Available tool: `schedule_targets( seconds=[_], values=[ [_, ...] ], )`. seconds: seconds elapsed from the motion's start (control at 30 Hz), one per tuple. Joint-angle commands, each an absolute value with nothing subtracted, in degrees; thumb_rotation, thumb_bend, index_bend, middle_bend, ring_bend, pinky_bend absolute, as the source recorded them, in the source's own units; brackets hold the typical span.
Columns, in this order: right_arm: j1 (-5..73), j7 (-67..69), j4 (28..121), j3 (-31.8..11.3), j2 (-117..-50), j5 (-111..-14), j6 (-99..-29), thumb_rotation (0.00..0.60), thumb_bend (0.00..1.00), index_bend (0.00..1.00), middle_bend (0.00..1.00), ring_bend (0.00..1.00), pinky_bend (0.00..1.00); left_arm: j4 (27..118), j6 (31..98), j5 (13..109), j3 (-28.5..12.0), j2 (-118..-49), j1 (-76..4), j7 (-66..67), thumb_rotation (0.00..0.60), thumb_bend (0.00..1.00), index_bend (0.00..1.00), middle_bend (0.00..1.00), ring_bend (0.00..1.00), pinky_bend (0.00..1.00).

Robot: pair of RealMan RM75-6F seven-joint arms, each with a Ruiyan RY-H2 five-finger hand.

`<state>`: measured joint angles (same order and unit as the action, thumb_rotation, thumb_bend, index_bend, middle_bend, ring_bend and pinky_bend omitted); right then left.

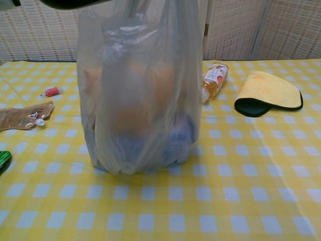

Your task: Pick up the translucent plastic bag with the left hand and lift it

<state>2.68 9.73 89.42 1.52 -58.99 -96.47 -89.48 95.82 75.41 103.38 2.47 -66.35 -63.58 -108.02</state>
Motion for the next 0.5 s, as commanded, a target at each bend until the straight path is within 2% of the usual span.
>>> schedule_targets(
  seconds=[0.03,0.17,0.33,0.5],
  values=[
    [2.7,9.7,89.5,1.5,-59.0,-96.5,-89.5,0.600,0.29,0.00,0.00,0.00,0.00,99.3,75.0,100.9,1.1,-65.2,-62.3,-103.3,0.600,0.25,0.21,0.33,0.22,0.47],
    [2.7,9.5,89.5,1.6,-59.0,-96.7,-89.5,0.600,0.29,0.00,0.00,0.00,0.00,102.0,74.3,98.9,0.1,-64.6,-61.2,-98.9,0.600,0.25,0.30,0.44,0.29,0.54],
    [2.7,9.4,89.6,1.6,-59.1,-96.7,-89.6,0.600,0.29,0.00,0.00,0.00,0.00,104.9,73.1,97.0,-0.9,-63.9,-60.0,-95.2,0.600,0.25,0.39,0.59,0.44,0.65],
    [2.7,9.3,89.6,1.6,-59.0,-96.6,-89.5,0.600,0.29,0.00,0.00,0.00,0.00,107.5,71.6,93.6,-2.5,-63.7,-58.7,-90.8,0.600,0.29,0.54,0.75,0.60,0.79]
  ],
)
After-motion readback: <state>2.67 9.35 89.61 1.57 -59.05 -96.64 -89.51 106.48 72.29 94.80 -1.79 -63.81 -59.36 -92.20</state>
